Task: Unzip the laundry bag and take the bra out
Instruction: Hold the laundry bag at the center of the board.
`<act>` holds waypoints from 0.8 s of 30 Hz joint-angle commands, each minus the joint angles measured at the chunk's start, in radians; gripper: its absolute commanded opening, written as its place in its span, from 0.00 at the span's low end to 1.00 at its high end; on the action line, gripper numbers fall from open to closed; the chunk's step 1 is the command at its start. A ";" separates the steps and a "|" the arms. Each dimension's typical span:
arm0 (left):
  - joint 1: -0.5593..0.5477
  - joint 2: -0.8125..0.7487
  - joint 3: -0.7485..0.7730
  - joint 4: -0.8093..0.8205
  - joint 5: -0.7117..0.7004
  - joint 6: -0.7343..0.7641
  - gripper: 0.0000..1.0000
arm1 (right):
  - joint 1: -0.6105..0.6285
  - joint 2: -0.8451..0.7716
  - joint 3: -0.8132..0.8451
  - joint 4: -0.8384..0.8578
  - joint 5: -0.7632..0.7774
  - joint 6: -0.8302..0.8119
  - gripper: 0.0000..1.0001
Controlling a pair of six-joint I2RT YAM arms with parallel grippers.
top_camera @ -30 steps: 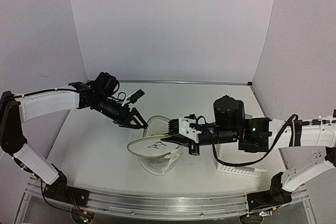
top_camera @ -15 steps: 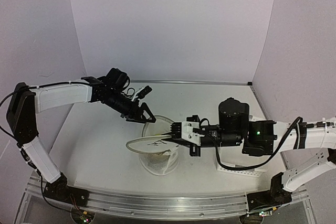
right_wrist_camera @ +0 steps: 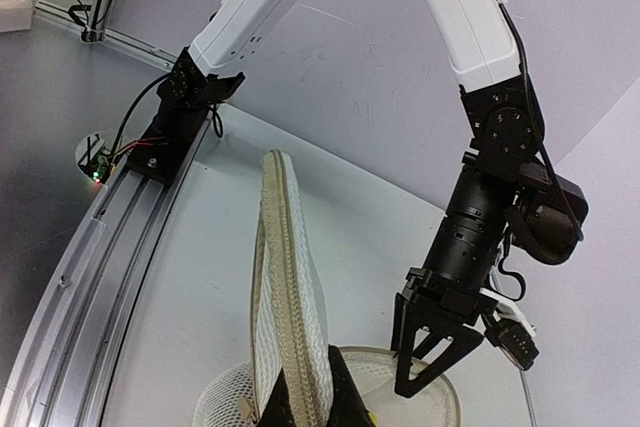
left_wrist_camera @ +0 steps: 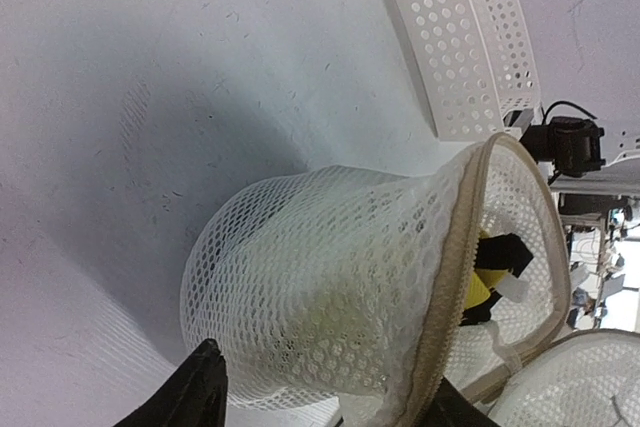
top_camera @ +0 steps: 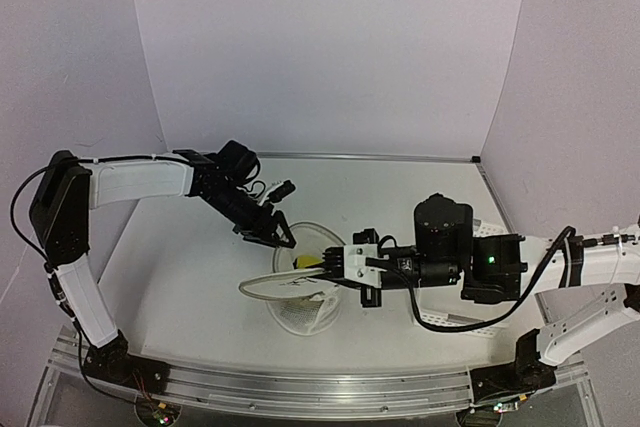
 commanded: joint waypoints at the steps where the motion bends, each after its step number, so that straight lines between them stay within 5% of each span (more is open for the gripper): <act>1: -0.007 0.010 0.056 -0.034 -0.007 0.043 0.44 | 0.011 -0.022 0.000 0.060 -0.004 -0.005 0.00; 9: -0.007 0.030 0.132 -0.098 -0.069 0.073 0.00 | 0.034 -0.009 -0.002 0.082 0.045 -0.079 0.00; 24: 0.038 0.168 0.470 -0.310 -0.228 0.170 0.00 | 0.095 0.136 -0.019 0.217 0.205 -0.429 0.00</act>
